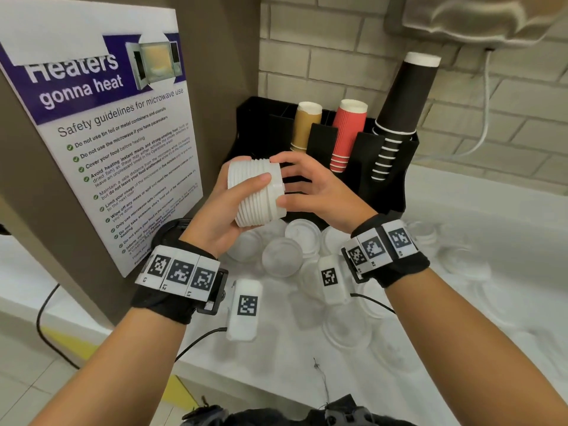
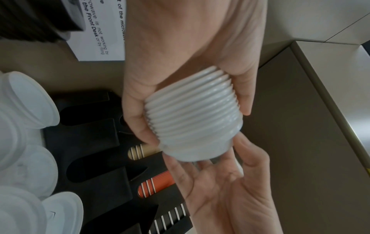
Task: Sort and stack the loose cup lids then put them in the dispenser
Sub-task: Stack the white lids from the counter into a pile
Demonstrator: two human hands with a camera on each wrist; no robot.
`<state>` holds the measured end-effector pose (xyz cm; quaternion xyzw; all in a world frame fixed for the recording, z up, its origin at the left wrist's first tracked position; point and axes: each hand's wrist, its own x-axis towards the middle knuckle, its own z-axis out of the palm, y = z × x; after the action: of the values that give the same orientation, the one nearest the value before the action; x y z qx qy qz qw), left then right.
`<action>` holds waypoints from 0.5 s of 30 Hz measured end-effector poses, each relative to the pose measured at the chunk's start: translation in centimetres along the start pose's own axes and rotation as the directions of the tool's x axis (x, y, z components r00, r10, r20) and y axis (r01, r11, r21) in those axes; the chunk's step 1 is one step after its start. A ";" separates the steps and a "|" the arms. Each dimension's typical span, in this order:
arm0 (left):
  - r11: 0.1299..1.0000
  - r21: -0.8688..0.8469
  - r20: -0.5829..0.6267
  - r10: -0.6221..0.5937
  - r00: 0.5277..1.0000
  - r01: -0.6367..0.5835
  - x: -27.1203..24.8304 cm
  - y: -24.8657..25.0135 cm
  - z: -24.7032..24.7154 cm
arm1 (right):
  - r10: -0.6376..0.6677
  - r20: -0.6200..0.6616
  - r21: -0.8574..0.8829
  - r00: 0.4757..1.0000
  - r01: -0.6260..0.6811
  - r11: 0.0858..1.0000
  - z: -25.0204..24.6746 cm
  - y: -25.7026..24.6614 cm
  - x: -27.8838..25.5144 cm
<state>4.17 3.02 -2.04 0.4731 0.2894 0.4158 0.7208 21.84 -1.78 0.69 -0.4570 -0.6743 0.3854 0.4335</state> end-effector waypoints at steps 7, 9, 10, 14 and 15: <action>0.999 -0.029 -0.009 0.026 1.000 -0.026 -0.1 0.5 0.0 | -0.068 -0.004 -0.011 0.998 0.068 0.998 0.7 -0.1 0.9; 0.999 -0.032 -0.028 0.028 0.999 -0.029 0.0 0.8 -0.3 | -0.075 0.013 -0.025 0.997 0.075 0.997 0.9 -0.1 1.4; 0.999 -0.036 -0.042 0.028 0.999 -0.030 0.0 0.9 -0.5 | -0.071 0.036 -0.010 0.997 0.072 0.997 1.0 0.0 1.7; 0.995 -0.084 -0.108 0.053 0.993 -0.062 0.3 1.7 -1.3 | 0.134 0.090 0.020 0.987 -0.136 0.990 0.9 1.2 3.1; 0.993 -0.091 -0.122 0.063 0.991 -0.074 0.4 1.9 -1.5 | 0.197 0.096 -0.166 0.976 -0.180 0.970 0.7 1.7 3.4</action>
<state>2.46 4.43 -0.85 0.4221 0.2952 0.4811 0.7094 20.93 1.89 -0.34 -0.5292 -0.6792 0.3959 0.3193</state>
